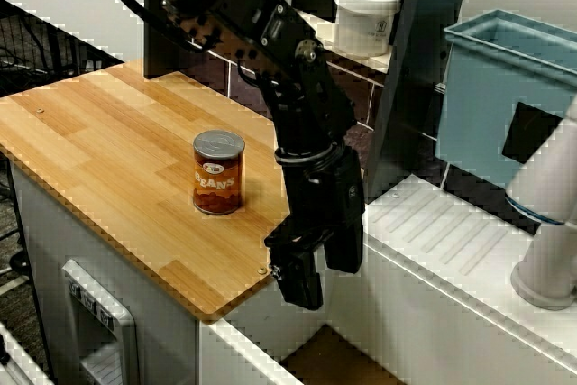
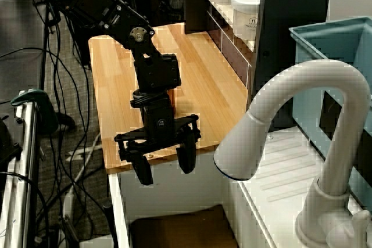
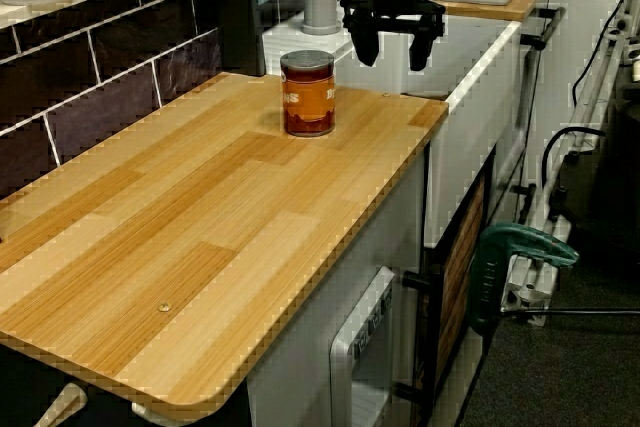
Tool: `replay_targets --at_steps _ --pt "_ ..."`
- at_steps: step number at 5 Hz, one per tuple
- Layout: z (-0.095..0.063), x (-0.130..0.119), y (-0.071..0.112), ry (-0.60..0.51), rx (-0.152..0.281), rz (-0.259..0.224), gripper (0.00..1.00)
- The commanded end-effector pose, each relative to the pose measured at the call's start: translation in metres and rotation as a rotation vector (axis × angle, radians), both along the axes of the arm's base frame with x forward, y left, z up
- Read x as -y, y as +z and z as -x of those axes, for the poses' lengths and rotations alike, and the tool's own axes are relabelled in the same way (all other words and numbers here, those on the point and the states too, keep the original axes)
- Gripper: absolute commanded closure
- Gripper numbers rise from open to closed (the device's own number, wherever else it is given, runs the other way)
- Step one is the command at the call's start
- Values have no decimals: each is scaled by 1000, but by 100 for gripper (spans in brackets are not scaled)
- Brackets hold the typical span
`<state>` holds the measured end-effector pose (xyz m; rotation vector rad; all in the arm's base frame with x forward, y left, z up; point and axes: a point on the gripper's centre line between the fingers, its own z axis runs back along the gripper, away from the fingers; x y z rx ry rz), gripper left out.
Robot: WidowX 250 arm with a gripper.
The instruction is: Push into sink
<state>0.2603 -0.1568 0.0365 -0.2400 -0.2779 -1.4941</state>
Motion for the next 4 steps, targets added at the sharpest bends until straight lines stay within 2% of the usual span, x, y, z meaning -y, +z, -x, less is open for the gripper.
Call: replay_targets --at_steps 1,2,3,4 --pt "0 0 0 0 0 0 0" --pt "6 -22 37 56 -14 38 0" --pt "14 -50 66 113 -55 89 0" --pt "38 -72 75 169 -24 124 0"
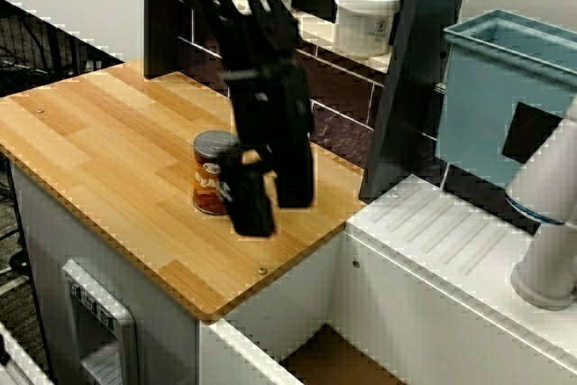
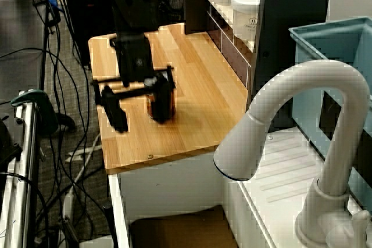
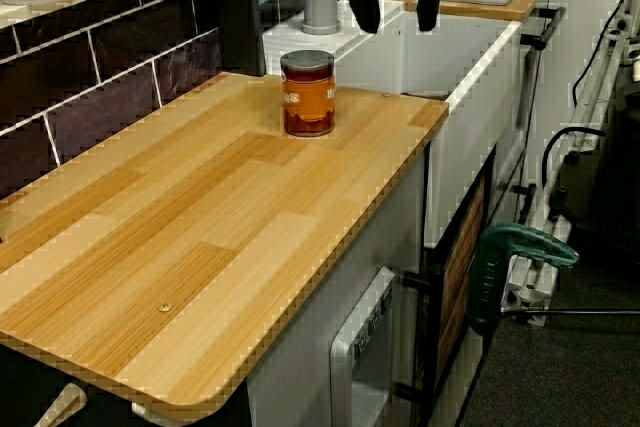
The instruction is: Push into sink
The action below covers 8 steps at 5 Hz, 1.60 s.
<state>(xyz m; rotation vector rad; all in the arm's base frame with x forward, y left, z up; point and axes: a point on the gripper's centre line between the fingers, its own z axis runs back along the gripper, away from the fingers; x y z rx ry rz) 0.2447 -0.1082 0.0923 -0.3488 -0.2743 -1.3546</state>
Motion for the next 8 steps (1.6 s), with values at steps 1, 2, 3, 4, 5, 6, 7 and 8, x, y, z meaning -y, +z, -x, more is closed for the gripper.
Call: replay_targets --at_steps 1,2,3,4,5,6,7,8 --pt "16 -66 32 296 173 -53 0" --pt "18 -117 34 429 179 -30 0" --pt "25 -147 38 510 215 -42 0" --pt "19 -173 33 600 272 -105 0" --pt "9 -189 26 689 305 -167 0" --pt "1 -189 21 824 336 -241 0" --pt "-8 -177 10 843 316 -248 0" --pt "3 -129 -30 826 236 -277 0"
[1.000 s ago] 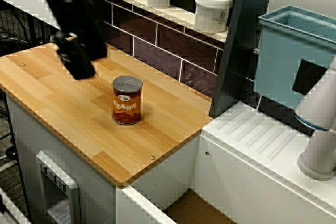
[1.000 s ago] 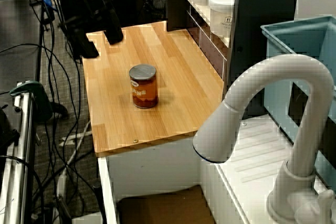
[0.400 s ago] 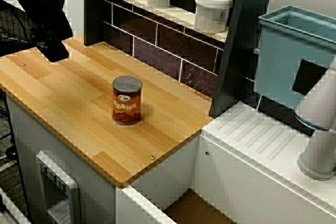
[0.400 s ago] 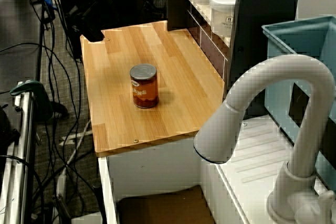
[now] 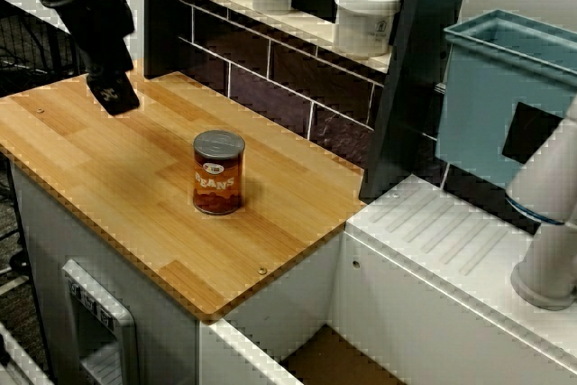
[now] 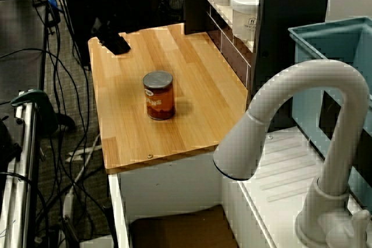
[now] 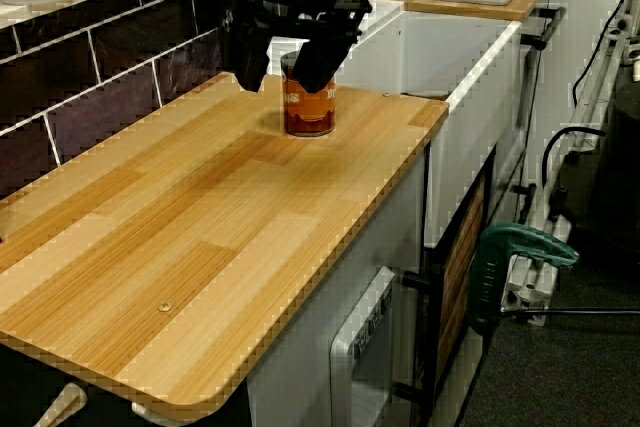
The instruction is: Push into sink
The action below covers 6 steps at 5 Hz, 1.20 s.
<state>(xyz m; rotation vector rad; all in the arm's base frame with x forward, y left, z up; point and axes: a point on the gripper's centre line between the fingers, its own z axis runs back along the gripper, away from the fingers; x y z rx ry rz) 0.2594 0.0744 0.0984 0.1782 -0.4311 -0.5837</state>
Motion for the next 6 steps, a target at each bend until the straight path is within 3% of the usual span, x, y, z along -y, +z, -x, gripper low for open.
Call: replay_targets --at_steps 1,2,4,5,6 --pt "15 78 -61 -37 -114 -67 0" --pt "-15 63 -49 -31 -132 -61 0" --pt "-12 47 -28 -88 -127 6 0" --pt "-12 47 -27 -122 -143 1 0" --pt "-12 39 -22 -58 -148 -16 0"
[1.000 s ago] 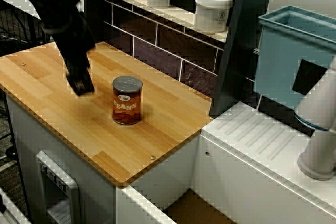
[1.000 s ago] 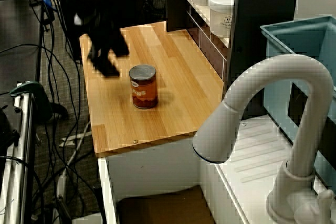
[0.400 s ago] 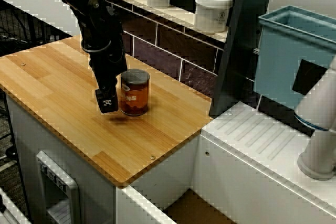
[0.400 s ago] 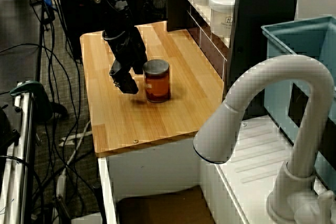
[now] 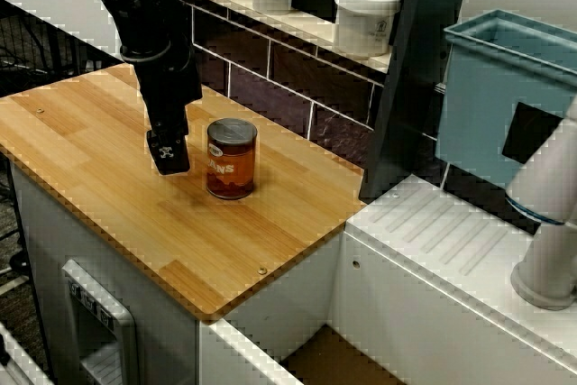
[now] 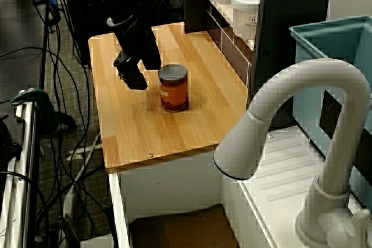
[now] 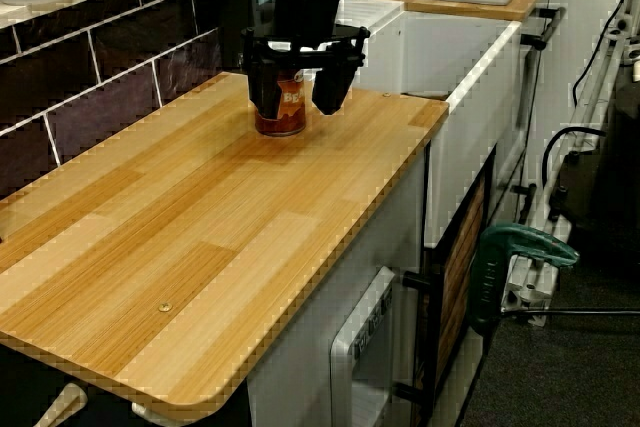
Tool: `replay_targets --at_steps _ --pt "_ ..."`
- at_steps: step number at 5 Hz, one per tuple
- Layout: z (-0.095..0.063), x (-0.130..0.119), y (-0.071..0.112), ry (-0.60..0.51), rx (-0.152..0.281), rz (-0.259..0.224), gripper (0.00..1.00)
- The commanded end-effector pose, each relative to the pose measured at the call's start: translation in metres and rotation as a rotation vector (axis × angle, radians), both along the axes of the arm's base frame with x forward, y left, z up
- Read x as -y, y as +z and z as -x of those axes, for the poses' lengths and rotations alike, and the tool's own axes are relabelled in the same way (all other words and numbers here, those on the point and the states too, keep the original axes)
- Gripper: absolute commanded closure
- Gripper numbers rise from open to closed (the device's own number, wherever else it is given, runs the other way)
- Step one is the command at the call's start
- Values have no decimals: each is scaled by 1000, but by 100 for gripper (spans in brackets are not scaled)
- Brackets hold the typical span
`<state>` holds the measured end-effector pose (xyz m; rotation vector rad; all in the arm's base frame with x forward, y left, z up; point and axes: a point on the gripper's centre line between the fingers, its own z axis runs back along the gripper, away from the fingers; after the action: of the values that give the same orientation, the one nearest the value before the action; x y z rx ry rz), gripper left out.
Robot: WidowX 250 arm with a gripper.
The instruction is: Push into sink
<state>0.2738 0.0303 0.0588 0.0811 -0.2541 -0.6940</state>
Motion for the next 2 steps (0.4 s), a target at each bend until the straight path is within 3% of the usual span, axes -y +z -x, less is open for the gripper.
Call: replay_targets --at_steps 1,2 --pt "-6 -14 17 145 71 -56 0" --pt "-18 -27 15 144 63 -69 0"
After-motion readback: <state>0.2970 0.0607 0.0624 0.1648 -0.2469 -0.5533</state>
